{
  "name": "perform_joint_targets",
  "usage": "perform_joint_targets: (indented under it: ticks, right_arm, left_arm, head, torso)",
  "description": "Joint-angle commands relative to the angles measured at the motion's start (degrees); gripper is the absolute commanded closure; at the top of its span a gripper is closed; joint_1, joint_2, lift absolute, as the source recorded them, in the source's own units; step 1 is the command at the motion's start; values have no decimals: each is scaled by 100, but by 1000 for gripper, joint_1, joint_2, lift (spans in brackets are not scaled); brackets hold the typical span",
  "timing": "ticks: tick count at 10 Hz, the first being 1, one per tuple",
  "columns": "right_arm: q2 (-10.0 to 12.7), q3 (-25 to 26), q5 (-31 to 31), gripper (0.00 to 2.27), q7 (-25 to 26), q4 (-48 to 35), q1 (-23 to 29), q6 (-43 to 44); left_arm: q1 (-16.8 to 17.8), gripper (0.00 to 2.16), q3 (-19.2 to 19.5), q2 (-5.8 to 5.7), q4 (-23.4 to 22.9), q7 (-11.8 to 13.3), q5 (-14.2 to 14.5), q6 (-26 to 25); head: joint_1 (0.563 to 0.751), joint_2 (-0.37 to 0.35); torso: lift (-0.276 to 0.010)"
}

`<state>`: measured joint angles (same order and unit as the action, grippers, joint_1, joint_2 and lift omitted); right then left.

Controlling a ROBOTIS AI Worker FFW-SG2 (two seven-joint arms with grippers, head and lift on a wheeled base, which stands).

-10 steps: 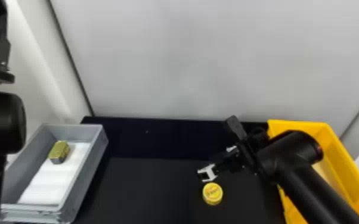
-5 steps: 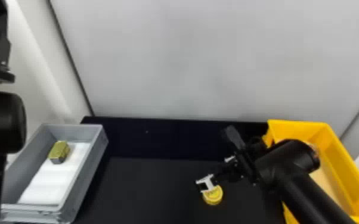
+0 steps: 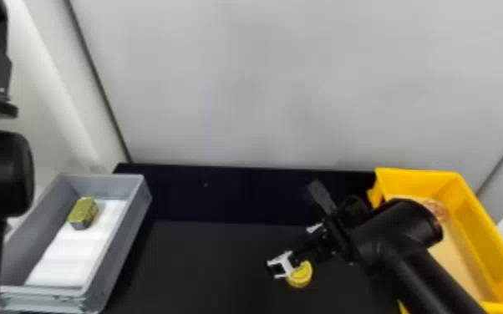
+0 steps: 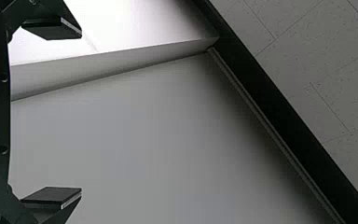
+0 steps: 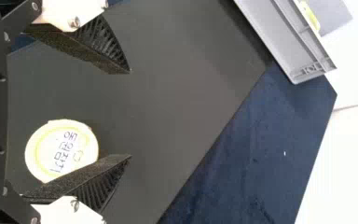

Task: Pick up the round yellow can and place it in the yellow rectangular box

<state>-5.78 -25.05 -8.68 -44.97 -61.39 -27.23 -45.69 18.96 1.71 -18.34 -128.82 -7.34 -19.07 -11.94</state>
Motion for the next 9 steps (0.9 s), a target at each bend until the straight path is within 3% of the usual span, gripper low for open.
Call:
perform_joint_targets:
  ticks: [1,9]
  right_arm:
    - [-28,-28,-38,180,-50,-241,104,-153]
    - [-151,95,-381,193,-190,-285,420,-311]
  left_arm:
    - [-67,96,75,-39,-64,13,0,-38]
    - [-94,96,93,-56,-125,21,0,-117]
  head:
    - [663,54]
    - [663,54]
  torso:
    - [-10]
    - [-10]
